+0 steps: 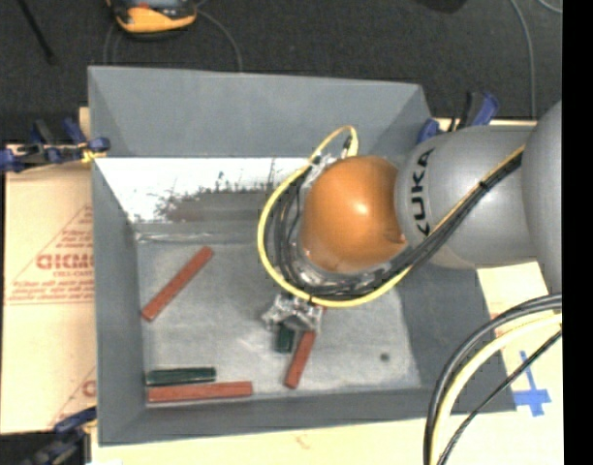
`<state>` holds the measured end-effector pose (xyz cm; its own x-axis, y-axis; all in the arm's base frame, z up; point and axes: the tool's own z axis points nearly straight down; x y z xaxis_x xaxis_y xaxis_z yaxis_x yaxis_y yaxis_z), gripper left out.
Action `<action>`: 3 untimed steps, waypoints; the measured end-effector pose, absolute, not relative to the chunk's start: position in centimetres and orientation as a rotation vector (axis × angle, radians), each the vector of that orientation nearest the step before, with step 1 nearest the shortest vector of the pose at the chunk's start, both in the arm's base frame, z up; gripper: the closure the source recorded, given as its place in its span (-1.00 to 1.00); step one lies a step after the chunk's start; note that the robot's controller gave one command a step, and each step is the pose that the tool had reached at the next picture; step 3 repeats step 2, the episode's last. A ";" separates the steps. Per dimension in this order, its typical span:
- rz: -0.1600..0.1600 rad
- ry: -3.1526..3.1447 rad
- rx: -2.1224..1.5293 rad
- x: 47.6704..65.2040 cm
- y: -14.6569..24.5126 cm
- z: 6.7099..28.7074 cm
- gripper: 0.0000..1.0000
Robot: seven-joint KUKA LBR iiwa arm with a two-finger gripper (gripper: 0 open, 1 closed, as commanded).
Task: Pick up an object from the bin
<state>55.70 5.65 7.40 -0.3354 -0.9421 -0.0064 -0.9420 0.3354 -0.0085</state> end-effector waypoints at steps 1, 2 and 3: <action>-0.005 2.559 -1.805 55.7 5.6 7.4 1.00; -0.002 2.521 -1.863 56.6 6.0 22.6 1.00; -0.002 2.521 -1.863 56.6 6.0 22.6 1.00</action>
Offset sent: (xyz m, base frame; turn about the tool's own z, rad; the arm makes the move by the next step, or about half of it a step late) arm 0.0073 0.0040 0.1498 -0.0483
